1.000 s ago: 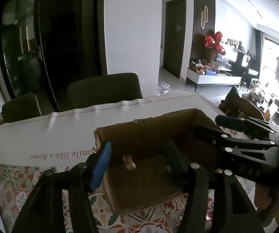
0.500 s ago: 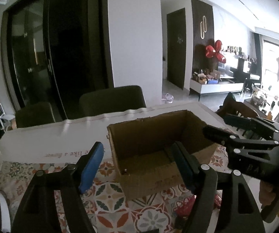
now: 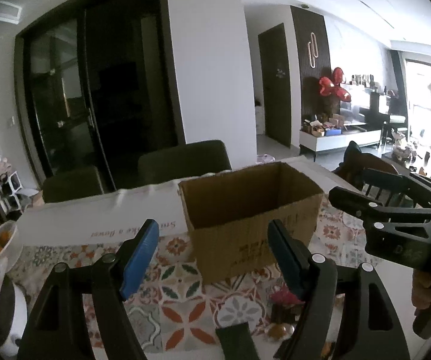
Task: Organize snacks
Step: 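Open right tool to drop the stick snack into the box, then grasp the dark green pouch with left tool while right tool reaches the wrapped brown egg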
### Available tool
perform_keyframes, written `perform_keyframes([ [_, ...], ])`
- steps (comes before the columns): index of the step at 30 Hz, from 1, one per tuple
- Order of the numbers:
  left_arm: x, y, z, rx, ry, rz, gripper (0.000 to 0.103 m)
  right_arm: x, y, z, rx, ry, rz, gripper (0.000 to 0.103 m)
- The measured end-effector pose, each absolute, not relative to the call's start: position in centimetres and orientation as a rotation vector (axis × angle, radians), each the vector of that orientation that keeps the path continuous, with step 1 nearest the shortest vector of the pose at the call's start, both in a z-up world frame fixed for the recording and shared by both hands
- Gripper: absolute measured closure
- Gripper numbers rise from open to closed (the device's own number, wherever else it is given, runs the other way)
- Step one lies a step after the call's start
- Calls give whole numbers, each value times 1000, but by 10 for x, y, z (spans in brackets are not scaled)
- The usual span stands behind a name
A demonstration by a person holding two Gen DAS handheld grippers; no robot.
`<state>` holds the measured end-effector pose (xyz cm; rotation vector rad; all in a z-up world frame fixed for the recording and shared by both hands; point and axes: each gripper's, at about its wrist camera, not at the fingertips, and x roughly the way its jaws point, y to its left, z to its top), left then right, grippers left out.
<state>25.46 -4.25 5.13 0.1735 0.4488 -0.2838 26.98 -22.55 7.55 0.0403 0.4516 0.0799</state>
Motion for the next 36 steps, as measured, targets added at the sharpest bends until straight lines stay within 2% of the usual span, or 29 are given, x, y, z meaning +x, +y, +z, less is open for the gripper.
perform_keyframes([
  [28, 194, -13, -49, 132, 680, -280, 29, 208, -178, -6, -61, 583, 195, 31],
  [36, 198, -16, -72, 107, 736, -291, 29, 209, -171, -33, 42, 664, 239, 31],
])
